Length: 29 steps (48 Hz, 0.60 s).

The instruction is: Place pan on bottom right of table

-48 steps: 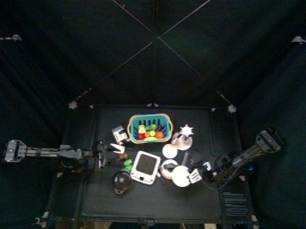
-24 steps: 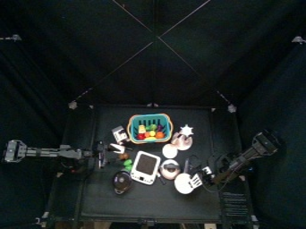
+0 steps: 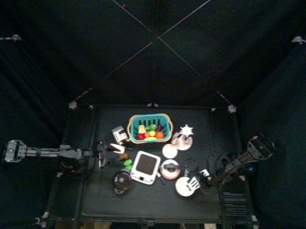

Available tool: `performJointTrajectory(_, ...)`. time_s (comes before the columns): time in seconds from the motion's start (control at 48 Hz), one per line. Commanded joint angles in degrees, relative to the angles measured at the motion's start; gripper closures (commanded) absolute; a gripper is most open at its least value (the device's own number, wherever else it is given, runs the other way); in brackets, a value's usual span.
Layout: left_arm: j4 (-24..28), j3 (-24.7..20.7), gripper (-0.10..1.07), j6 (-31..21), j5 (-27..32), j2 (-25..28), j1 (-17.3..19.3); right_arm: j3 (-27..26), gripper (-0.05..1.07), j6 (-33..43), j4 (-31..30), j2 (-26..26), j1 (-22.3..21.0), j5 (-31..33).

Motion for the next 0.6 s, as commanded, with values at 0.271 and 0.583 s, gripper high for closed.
performJointTrajectory(0.271,-0.09,-0.7,0.08,-0.09,-0.26,0.18,0.09,-1.58,0.22,-0.35,-2.72,-1.23,-0.62,3.34)
performJointTrajectory(0.583,-0.09,-0.79,0.08,-0.18,-0.26,0.18,0.09,-3.96,0.22,-2.29,-17.05,-3.87,-1.76,8.0)
